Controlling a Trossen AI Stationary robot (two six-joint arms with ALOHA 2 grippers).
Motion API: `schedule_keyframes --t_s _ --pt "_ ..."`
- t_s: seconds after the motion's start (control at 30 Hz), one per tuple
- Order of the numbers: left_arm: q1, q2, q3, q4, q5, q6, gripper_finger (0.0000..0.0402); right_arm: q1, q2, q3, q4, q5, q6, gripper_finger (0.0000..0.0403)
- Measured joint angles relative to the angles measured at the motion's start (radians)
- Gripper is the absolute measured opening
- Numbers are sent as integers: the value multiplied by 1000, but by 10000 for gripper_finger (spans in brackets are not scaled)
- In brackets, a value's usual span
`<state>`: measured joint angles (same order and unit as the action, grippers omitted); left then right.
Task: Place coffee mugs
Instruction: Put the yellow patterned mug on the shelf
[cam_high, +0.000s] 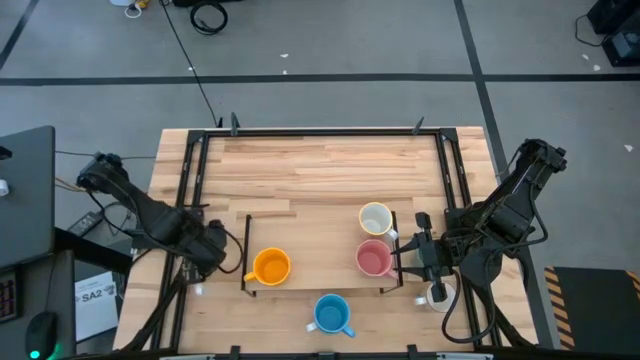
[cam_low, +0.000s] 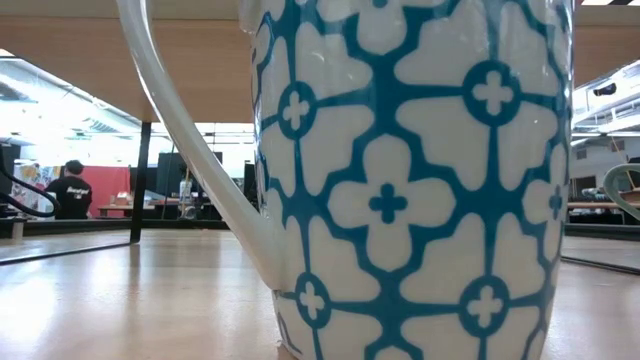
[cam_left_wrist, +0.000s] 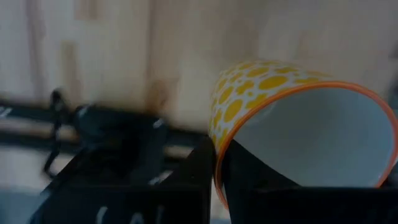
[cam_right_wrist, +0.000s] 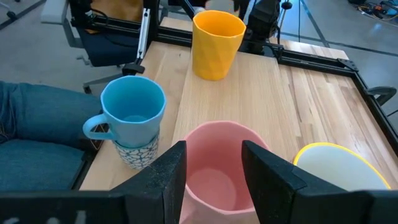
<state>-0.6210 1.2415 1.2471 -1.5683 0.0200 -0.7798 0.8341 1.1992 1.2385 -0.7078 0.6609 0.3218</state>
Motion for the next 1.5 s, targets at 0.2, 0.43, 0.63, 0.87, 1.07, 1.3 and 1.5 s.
schedule_keyframes --t_s 0.2,0.43,0.63,0.87,1.07,1.3,1.5 --pt "56 0 143 -2 -17 -12 23 0 0 0 0 0 -1 160" --pt "124 0 237 -4 4 64 23 0 0 0 0 0 -3 160" --pt "171 -8 266 -4 84 84 23 0 0 0 0 0 -3 160" --pt "195 -35 266 -5 172 82 23 0 0 0 0 0 -3 160" --pt "223 -89 266 -4 168 36 23 0 0 0 0 0 -3 160" --pt "286 -152 266 -3 168 24 23 0 0 0 0 0 -3 160" --pt "351 -169 337 0 119 24 23 0 0 0 0 0 -3 160"
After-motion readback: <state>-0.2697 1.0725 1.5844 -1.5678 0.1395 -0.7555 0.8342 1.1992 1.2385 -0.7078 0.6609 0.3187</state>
